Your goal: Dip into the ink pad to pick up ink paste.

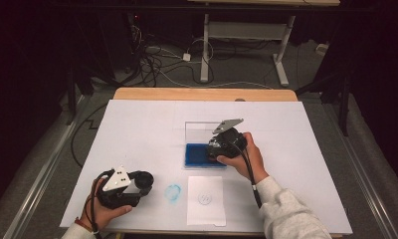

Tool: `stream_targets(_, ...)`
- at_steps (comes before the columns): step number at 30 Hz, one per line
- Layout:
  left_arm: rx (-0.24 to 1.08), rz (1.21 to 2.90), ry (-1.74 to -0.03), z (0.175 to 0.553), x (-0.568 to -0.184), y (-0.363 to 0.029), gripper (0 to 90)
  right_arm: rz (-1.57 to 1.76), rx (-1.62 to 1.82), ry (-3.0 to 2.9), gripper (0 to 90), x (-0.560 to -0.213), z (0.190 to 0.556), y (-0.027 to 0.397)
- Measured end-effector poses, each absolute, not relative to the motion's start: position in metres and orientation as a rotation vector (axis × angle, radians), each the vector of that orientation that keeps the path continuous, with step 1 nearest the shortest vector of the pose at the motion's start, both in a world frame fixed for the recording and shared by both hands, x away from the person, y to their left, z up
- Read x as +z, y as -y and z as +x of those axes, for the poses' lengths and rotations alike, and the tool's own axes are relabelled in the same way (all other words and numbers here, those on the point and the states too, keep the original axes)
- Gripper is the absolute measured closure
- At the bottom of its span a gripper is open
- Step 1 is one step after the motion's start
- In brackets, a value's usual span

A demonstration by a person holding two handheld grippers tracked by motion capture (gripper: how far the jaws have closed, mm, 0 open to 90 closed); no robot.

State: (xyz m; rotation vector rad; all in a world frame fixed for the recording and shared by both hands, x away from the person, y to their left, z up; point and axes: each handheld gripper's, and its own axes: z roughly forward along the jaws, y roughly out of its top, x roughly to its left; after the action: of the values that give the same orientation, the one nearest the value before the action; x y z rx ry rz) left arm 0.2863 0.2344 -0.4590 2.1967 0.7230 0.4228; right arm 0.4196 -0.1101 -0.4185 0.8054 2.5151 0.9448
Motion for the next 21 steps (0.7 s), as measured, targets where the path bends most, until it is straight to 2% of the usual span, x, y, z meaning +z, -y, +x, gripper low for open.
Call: stream_targets(21, 0.421, 2.207, -0.715, 0.2864, -0.4594, -0.232, 36.7, 0.753, 0.898, -2.504, 56.9, -0.4294, 0.4126, 0.1075)
